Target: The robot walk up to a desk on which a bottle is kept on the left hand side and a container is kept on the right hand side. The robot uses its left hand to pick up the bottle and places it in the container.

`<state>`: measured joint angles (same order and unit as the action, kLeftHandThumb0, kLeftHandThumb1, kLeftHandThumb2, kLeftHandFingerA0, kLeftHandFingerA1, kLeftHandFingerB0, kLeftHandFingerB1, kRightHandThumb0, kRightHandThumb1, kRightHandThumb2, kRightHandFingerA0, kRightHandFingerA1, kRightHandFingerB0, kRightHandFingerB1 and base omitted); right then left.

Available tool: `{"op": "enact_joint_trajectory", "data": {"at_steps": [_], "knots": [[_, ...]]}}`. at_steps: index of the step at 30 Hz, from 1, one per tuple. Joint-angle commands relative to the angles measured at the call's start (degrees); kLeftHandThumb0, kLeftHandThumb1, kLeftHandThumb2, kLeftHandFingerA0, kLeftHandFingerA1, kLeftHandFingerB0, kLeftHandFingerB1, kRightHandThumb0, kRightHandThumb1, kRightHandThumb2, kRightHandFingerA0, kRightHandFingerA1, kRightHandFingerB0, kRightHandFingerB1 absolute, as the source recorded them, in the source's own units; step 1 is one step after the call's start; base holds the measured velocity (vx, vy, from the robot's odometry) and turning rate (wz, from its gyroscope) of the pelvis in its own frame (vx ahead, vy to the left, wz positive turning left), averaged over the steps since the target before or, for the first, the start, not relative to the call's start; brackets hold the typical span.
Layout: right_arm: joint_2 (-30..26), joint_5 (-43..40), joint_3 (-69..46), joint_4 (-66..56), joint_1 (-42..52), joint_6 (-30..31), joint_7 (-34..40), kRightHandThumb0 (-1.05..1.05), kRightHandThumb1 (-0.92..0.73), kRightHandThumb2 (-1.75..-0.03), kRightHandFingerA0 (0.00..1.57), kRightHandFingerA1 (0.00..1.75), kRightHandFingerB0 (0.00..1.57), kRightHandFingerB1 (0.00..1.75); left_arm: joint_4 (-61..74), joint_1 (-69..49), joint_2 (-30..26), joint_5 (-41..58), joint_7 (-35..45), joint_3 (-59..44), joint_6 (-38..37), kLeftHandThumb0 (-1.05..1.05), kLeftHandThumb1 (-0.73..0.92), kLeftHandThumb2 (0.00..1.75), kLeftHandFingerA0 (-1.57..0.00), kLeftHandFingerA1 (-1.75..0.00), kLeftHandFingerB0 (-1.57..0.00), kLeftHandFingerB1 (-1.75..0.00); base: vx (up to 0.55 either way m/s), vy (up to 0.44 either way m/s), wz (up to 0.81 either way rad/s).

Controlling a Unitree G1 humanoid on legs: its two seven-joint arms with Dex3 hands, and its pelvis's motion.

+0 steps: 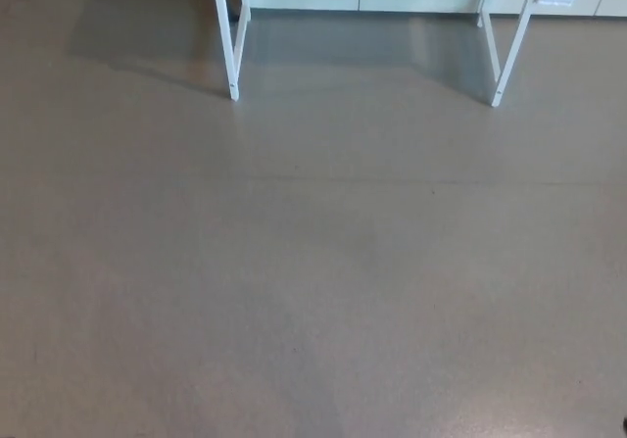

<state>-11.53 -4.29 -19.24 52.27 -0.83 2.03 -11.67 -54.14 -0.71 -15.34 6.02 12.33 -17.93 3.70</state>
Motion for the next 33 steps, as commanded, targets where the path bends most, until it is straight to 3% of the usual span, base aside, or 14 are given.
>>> {"op": "enact_joint_trajectory", "data": {"at_steps": [1,8,16,17,18,19,33], "knots": [[-1.2,-16.4,-12.2,1.9,-4.0,2.6,-11.5,-0.48,-0.35,-0.52,0.34,0.41,0.36,0.37,-1.4,4.0,-3.5,13.0,12.3,-10.2,2.0,0.0,0.36,0.85,-0.27,-0.55,-0.11,-0.47,-0.13,0.001,0.18],[-1.1,-14.8,-13.0,2.4,-3.8,2.0,-13.0,-0.5,-0.36,-0.52,0.32,0.42,0.34,0.38,-1.9,3.4,-3.2,12.1,13.9,-11.5,1.0,-0.04,0.37,0.85,-0.29,-0.56,-0.11,-0.47,0.01,0.037,-0.06],[-1.5,-15.3,-13.2,3.5,-3.9,1.9,-14.5,-0.51,-0.36,-0.52,0.32,0.41,0.33,0.4,-3.5,3.8,-3.5,11.7,14.7,-11.6,-0.2,-0.05,0.35,0.84,-0.27,-0.56,-0.11,-0.47,0.17,0.293,-0.03],[-1.4,-15.1,-12.9,3.7,-4.1,1.7,-14.3,-0.58,-0.28,-0.64,0.29,0.47,0.28,0.45,-3.8,3.8,-3.6,11.8,14.5,-11.6,-0.3,-0.05,0.34,0.83,-0.29,-0.56,-0.12,-0.47,0.23,0.147,0.06],[-1.5,-15.1,-12.8,3.8,-4.2,1.9,-14.4,-0.53,-0.36,-0.52,0.3,0.4,0.28,0.38,-3.7,3.8,-3.6,11.8,14.5,-11.6,-0.3,-0.05,0.36,0.84,-0.28,-0.56,-0.11,-0.47,0.27,0.079,0.03],[-1.6,-15.2,-12.6,3.9,-4.2,2.1,-14.7,-0.53,-0.36,-0.52,0.3,0.4,0.28,0.38,-3.6,3.7,-3.6,11.9,14.7,-11.4,-0.3,-0.05,0.36,0.84,-0.28,-0.56,-0.11,-0.47,0.24,0.038,0.03],[-2.1,-15.5,-11.5,4.7,-5.2,2.3,-14.1,-0.49,-0.39,-0.52,0.29,0.4,0.27,0.36,-4.2,3.9,-4.1,12.3,15.3,-10.9,-0.8,-0.07,0.36,0.85,-0.31,-0.57,-0.11,-0.47,0.31,-0.132,0.14]]}}
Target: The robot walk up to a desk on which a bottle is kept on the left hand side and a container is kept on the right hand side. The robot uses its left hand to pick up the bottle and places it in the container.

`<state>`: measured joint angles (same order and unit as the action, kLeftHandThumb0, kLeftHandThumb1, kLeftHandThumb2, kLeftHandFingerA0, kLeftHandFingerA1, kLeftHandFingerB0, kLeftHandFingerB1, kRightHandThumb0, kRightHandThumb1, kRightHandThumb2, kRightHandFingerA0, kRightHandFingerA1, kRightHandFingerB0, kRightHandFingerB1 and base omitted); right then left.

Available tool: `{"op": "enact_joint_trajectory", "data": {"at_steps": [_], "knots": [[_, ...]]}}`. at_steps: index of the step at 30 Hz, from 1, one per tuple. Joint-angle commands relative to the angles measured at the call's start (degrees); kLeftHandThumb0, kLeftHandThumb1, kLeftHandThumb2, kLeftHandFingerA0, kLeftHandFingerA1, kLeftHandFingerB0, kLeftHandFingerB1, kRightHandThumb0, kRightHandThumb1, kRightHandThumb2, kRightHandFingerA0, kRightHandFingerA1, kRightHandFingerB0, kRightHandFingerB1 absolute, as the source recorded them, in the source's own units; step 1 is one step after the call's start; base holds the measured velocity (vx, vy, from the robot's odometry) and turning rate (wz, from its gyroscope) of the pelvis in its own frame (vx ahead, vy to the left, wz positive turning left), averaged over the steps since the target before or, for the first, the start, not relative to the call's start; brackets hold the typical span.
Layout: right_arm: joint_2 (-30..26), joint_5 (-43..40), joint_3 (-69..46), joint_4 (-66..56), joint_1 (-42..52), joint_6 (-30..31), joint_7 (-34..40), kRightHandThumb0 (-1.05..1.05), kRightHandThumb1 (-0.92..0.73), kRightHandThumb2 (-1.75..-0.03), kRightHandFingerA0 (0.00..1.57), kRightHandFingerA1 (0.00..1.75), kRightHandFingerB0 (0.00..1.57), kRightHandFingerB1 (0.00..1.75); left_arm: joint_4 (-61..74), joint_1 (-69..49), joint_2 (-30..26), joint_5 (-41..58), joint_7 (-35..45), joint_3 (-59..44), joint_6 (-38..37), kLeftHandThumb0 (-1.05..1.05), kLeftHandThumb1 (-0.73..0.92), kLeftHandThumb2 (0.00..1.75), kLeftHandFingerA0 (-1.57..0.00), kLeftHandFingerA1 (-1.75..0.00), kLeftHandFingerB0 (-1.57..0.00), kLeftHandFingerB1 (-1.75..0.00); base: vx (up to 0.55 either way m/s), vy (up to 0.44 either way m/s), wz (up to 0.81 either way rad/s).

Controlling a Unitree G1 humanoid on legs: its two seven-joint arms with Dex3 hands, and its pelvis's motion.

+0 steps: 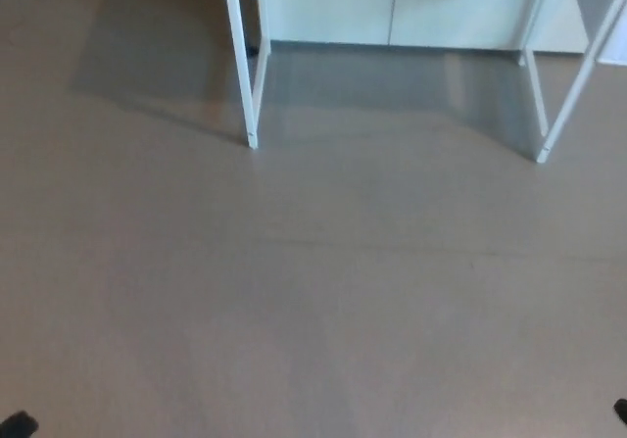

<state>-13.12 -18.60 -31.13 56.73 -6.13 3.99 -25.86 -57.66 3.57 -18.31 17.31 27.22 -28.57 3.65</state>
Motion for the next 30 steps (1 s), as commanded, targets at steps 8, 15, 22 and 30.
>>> {"op": "enact_joint_trajectory", "data": {"at_steps": [8,15,22,30], "knots": [[-0.4,-1.5,0.7,0.1,-0.2,0.6,0.5,-0.51,-0.36,-0.52,0.32,0.42,0.27,0.37,-0.1,-0.8,-1.1,1.5,0.5,-0.4,-0.5,-0.05,0.34,0.83,-0.33,-0.58,-0.13,-0.48,0.33,-0.082,-0.1],[-0.9,-0.1,2.5,-0.8,4.5,-0.5,-1.2,-0.57,-0.32,-0.7,0.26,0.48,0.2,0.45,0.2,-5.3,-0.3,0.6,0.2,0.7,-2.0,-0.06,0.36,0.84,-0.31,-0.57,-0.12,-0.47,0.46,0.116,-0.12],[-1.4,0.2,4.2,-0.5,11.5,-1.4,-3.8,-0.3,-0.23,-0.85,0.1,0.53,0.1,0.54,-0.3,-12.0,0.1,0.1,2.0,2.0,-4.1,-0.08,0.36,0.84,-0.26,-0.55,-0.09,-0.46,0.39,-0.07,0.14],[-1.7,-0.5,3.9,3.8,13.0,-2.5,-4.3,-0.48,-0.39,-0.52,0.28,0.4,0.27,0.38,-2.4,-14.9,0.3,-0.3,1.5,3.0,-8.3,-0.07,0.33,0.82,-0.34,-0.57,-0.12,-0.47,0.5,-0.2,0.25]]}}
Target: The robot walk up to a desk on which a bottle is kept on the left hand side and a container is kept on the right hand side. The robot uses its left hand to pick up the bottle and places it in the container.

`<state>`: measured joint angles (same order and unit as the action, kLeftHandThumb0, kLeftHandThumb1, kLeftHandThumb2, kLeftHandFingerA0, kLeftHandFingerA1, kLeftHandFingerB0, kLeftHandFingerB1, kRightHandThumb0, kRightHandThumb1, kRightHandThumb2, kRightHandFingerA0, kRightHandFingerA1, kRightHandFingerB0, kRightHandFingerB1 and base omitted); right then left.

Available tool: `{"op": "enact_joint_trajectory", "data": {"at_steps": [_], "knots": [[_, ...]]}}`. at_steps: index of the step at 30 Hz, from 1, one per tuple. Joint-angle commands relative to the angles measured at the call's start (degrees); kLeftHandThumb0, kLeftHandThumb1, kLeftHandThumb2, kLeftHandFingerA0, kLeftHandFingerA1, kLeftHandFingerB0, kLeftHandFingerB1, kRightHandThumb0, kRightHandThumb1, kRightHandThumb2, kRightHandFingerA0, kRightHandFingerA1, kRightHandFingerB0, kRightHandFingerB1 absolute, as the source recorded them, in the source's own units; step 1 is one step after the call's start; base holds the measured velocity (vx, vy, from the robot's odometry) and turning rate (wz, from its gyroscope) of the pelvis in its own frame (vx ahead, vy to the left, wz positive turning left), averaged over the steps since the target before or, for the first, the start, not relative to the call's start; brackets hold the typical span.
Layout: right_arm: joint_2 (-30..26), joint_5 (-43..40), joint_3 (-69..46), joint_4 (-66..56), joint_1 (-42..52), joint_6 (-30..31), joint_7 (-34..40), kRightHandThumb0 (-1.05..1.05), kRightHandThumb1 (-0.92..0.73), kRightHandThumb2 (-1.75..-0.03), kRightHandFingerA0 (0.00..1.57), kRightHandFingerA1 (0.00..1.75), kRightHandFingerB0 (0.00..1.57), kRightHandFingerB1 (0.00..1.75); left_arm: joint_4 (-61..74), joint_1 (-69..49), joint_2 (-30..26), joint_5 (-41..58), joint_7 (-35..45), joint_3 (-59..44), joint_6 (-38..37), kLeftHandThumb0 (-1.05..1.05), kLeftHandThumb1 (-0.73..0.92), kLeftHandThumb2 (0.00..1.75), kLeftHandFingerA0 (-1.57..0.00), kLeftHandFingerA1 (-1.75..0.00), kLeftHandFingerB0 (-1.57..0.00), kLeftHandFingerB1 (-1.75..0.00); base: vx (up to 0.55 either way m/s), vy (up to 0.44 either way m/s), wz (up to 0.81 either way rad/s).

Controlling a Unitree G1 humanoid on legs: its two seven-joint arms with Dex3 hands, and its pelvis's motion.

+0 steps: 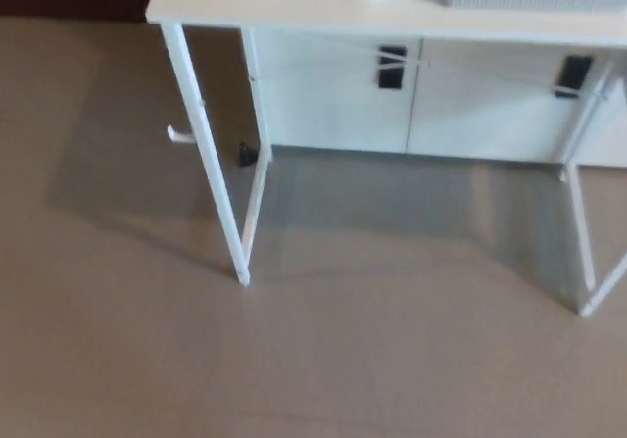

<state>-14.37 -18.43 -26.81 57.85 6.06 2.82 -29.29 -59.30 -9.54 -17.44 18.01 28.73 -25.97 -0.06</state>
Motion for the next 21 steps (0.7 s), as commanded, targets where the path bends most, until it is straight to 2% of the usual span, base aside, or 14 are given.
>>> {"op": "enact_joint_trajectory", "data": {"at_steps": [1,11,12,14,15,16,17,18,21], "knots": [[-0.4,-0.7,-0.4,2.9,0.9,-1.7,-1.0,-0.47,-0.39,-0.52,0.29,0.41,0.28,0.38,-0.5,-2.1,-0.5,-0.9,-0.1,0.4,-4.7,-0.07,0.33,0.82,-0.35,-0.57,-0.12,-0.47,0.32,-0.2,-0.13],[-0.7,-0.8,-0.2,5.3,0.6,-2.6,-2.8,-0.48,-0.41,-0.52,0.27,0.4,0.24,0.38,-3.9,-1.9,-1.0,-0.2,0.1,0.2,-5.9,-0.05,0.32,0.81,-0.33,-0.57,-0.13,-0.47,0.25,-0.077,-0.11],[-0.6,-0.8,-0.2,5.3,0.6,-2.6,-2.6,-0.28,-0.2,-0.83,0.13,0.55,0.12,0.55,-3.2,-2.3,-0.9,-0.1,0.3,0.2,-5.8,-0.05,0.32,0.81,-0.34,-0.57,-0.13,-0.47,0.29,0.029,0.03],[-0.8,-0.3,0.2,5.6,0.4,-2.8,-2.0,-0.29,-0.19,-0.82,0.11,0.54,0.11,0.54,-3.6,-2.3,-1.0,-0.2,0.5,0.3,-6.0,-0.06,0.32,0.81,-0.34,-0.57,-0.13,-0.47,0.29,0.01,-0.08],[-0.6,0.0,0.4,5.2,0.6,-2.8,-1.6,-0.55,-0.33,-0.68,0.22,0.47,0.19,0.45,-3.4,-2.5,-1.0,-0.1,0.7,0.3,-6.2,-0.06,0.32,0.81,-0.33,-0.57,-0.12,-0.47,0.27,-0.018,0.14],[-0.6,0.1,0.5,5.3,0.8,-3.2,-1.7,-0.54,-0.34,-0.68,0.21,0.47,0.19,0.45,-3.7,-2.6,-1.0,-0.2,0.6,0.4,-6.5,-0.06,0.32,0.81,-0.32,-0.56,-0.13,-0.47,0.22,-0.004,0.04],[-0.6,0.5,0.9,5.1,1.1,-3.9,-1.8,-0.51,-0.43,-0.53,0.25,0.39,0.23,0.37,-4.6,-2.6,-1.0,-0.3,0.5,0.4,-7.2,-0.07,0.31,0.8,-0.34,-0.57,-0.13,-0.47,0.2,-0.029,0.12],[-0.6,0.4,1.0,4.7,1.4,-3.8,-2.0,-0.3,-0.27,-0.87,0.1,0.54,0.1,0.54,-4.7,-2.8,-1.1,-0.6,0.7,0.6,-7.8,-0.13,0.31,0.81,-0.35,-0.58,-0.12,-0.47,0.17,-0.056,0.16],[-0.8,0.0,1.0,5.2,1.2,-3.7,-2.8,-0.3,-0.25,-0.86,0.08,0.53,0.08,0.53,-5.6,-2.8,-1.3,-1.0,0.5,0.9,-8.6,-0.1,0.33,0.81,-0.34,-0.57,-0.12,-0.47,0.13,-0.169,0.11]]}}
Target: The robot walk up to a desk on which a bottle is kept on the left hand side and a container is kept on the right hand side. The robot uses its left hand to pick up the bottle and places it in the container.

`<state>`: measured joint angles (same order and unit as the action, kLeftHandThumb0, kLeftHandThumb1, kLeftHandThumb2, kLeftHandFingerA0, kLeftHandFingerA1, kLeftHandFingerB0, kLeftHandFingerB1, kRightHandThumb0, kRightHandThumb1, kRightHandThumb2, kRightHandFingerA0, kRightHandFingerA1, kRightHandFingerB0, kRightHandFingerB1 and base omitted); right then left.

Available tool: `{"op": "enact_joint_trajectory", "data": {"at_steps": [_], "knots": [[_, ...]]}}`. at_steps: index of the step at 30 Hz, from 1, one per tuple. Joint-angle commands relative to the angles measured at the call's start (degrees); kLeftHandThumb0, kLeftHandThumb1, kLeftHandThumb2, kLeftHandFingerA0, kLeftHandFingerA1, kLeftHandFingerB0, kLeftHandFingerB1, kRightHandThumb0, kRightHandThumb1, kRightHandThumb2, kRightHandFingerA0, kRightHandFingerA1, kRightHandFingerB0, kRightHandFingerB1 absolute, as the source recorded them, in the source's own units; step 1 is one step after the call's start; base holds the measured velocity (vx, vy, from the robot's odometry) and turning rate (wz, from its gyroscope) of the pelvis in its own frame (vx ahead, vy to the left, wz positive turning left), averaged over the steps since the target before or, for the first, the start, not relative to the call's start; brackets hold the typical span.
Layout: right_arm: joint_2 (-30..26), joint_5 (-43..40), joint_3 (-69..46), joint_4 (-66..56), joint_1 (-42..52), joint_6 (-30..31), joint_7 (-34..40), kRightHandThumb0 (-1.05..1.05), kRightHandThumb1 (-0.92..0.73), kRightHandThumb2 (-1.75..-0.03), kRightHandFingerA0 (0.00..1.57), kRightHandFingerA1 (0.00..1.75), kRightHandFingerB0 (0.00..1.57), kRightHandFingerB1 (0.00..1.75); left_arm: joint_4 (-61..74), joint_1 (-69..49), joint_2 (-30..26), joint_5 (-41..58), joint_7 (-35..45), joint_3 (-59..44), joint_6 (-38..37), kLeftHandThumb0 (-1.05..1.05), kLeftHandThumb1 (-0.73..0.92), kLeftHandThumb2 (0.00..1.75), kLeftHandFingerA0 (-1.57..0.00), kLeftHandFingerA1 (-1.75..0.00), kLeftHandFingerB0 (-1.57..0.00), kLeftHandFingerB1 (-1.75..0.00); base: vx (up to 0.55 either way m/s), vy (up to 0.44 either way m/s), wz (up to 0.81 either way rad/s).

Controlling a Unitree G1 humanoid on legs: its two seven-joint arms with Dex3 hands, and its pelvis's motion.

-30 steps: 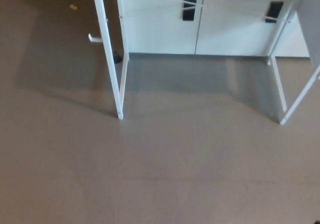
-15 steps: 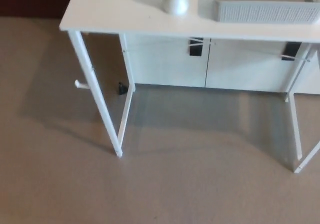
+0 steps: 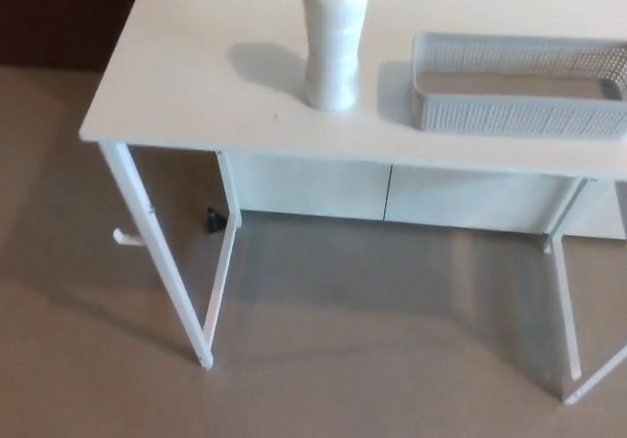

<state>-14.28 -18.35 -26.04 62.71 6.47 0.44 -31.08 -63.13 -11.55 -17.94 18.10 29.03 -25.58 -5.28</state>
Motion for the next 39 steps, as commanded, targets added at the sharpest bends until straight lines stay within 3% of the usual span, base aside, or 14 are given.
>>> {"op": "enact_joint_trajectory", "data": {"at_steps": [1,9,10,11,13,19,22,27,28,29,36,37,38,39], "knots": [[-1.0,-0.1,0.4,0.7,0.7,-1.5,-1.2,-0.3,-0.25,-0.86,0.08,0.53,0.08,0.53,-2.3,-0.6,-0.9,-1.0,0.2,0.6,-3.5,-0.1,0.33,0.81,-0.34,-0.57,-0.12,-0.47,0.14,-0.203,0.17],[-1.1,-0.3,0.7,0.8,1.1,-1.6,-1.3,-0.3,-0.22,-0.84,0.1,0.54,0.1,0.54,-2.4,-1.1,-0.9,-0.7,0.4,0.6,-3.9,-0.07,0.31,0.8,-0.34,-0.57,-0.13,-0.47,0.12,-0.421,0.21],[-1.1,-0.4,0.7,0.7,0.9,-1.1,-0.8,-0.54,-0.33,-0.67,0.2,0.47,0.18,0.46,-2.2,-1.2,-0.9,-0.5,0.7,0.5,-3.6,-0.06,0.32,0.81,-0.32,-0.57,-0.11,-0.47,0.14,-0.166,0.08],[-1.0,-0.5,0.6,0.6,0.7,-0.7,-0.6,-0.28,-0.22,-0.84,0.11,0.54,0.11,0.54,-1.9,-1.2,-0.9,-0.4,0.8,0.5,-3.4,-0.05,0.32,0.81,-0.33,-0.57,-0.12,-0.47,0.16,-0.112,0.01],[-1.0,-0.4,0.8,0.4,0.7,-1.1,-0.8,-0.3,-0.23,-0.84,0.09,0.54,0.09,0.54,-1.5,-1.1,-0.9,-0.1,0.6,0.4,-3.2,-0.05,0.31,0.8,-0.39,-0.59,-0.13,-0.47,0.15,-0.052,0.0],[-1.0,0.0,1.1,0.7,0.4,-1.4,-0.2,-0.28,-0.22,-0.84,0.12,0.55,0.12,0.54,-1.8,-0.6,-1.0,-0.3,0.2,0.4,-3.1,-0.06,0.31,0.8,-0.34,-0.57,-0.12,-0.47,0.1,0.036,-0.08],[-0.8,0.0,1.3,-0.5,0.8,-1.4,0.0,-0.29,-0.25,-0.86,0.12,0.54,0.11,0.54,-1.9,-0.4,-1.0,-0.1,0.4,0.3,-3.4,-0.09,0.32,0.81,-0.4,-0.59,-0.13,-0.47,0.15,0.191,0.05],[-0.9,0.3,1.6,0.4,0.0,-1.8,0.1,-0.28,-0.21,-0.84,0.12,0.55,0.12,0.54,-2.0,0.3,-1.2,0.1,0.8,0.2,-2.8,-0.09,0.32,0.81,-0.33,-0.57,-0.11,-0.47,0.08,0.064,0.06],[-1.0,0.7,2.0,0.5,0.1,-2.3,0.1,-0.53,-0.43,-0.53,0.25,0.38,0.23,0.37,-1.9,0.4,-1.1,0.4,0.8,0.0,-2.4,-0.07,0.31,0.81,-0.36,-0.58,-0.13,-0.47,0.0,0.0,0.0],[-1.0,0.8,2.1,0.6,0.1,-2.5,0.1,-0.29,-0.21,-0.84,0.12,0.55,0.12,0.54,-1.9,0.4,-1.1,0.7,1.0,-0.2,-2.0,-0.06,0.32,0.81,-0.34,-0.58,-0.13,-0.47,0.06,-0.013,0.07],[-1.3,0.3,2.1,1.7,-0.7,-2.6,-1.5,-0.31,-0.23,-0.85,0.08,0.53,0.08,0.53,-1.4,0.6,-1.2,0.7,1.1,-0.4,-1.8,-0.07,0.33,0.82,-0.35,-0.58,-0.13,-0.47,0.01,-0.002,-0.01],[-1.2,0.6,2.3,1.6,-0.9,-2.5,-0.3,-0.29,-0.2,-0.84,0.11,0.54,0.11,0.54,-1.1,0.6,-1.2,0.5,0.7,-0.2,-1.7,-0.08,0.33,0.82,-0.35,-0.58,-0.12,-0.47,0.12,-0.135,0.09],[-1.2,0.5,2.2,1.6,-1.0,-2.1,0.0,-0.52,-0.41,-0.53,0.25,0.4,0.23,0.37,-1.1,0.8,-1.3,0.5,0.5,-0.2,-1.5,-0.08,0.33,0.82,-0.37,-0.58,-0.14,-0.47,0.06,-0.108,-0.05],[-1.2,0.4,2.2,1.6,-1.1,-1.9,0.2,-0.52,-0.41,-0.53,0.25,0.4,0.23,0.37,-1.2,0.9,-1.3,0.5,0.4,-0.3,-1.3,-0.08,0.33,0.82,-0.37,-0.58,-0.14,-0.47,0.05,-0.104,0.09]]}}
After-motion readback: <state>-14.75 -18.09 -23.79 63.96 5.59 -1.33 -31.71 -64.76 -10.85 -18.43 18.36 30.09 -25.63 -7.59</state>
